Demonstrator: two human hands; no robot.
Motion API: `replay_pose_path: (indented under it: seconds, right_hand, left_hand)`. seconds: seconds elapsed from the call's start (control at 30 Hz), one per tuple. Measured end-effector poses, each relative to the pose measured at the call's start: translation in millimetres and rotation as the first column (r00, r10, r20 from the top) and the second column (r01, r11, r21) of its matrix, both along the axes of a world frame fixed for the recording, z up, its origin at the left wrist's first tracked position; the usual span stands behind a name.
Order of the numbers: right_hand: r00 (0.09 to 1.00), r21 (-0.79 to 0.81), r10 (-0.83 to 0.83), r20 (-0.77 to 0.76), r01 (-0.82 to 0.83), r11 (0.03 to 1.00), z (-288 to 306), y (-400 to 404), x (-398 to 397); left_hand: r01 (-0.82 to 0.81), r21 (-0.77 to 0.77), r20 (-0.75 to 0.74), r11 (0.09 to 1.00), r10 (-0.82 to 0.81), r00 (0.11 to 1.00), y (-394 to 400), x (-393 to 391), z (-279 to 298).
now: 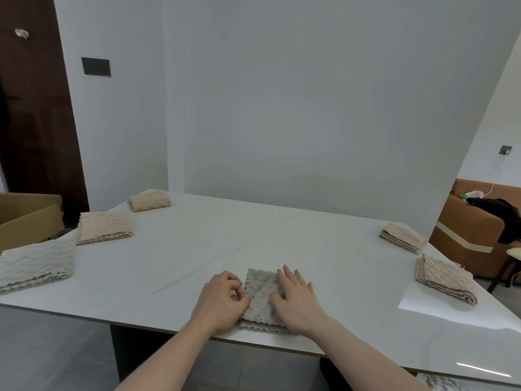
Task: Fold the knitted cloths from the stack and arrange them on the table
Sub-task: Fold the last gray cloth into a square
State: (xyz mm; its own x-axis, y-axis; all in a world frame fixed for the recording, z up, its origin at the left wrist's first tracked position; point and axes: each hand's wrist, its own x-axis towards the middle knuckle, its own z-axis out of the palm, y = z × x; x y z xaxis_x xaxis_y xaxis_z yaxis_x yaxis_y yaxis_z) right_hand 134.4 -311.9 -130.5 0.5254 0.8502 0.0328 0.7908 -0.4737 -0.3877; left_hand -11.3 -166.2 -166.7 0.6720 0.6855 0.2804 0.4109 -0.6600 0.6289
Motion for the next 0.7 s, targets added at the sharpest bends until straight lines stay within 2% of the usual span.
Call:
replay_pose_path:
  seconds: [0.1, 0.23, 0.33, 0.5, 0.7]
  right_hand:
    - [0.998, -0.116, 0.035, 0.059, -0.027, 0.993, -16, 1, -4]
    - [0.996, -0.081, 0.021, 0.09, -0.014, 0.997, -33, 1, -7]
    - [0.994, -0.069, 0.027, 0.108, -0.02, 0.997, -36, 1, -7]
    - [0.996, -0.059, 0.062, 0.065, -0.058, 0.997, -34, -5, -4]
    - [0.992, -0.113, 0.11, 0.061, -0.102, 0.988, -33, -34, 11]
  left_hand:
    - [0.018, 0.018, -0.016, 1.0, -0.018, 1.0, -1, 0, 1]
    - [0.149, 0.066, -0.015, 0.987, -0.148, 0.989, -5, -4, -1]
    - [0.261, 0.117, -0.159, 0.958, -0.242, 0.957, -6, -2, -3]
    - [0.259, 0.08, -0.358, 0.963, -0.215, 0.909, -6, 4, -3]
    - [0.251, 0.085, -0.383, 0.964, -0.2, 0.902, -9, 3, 1]
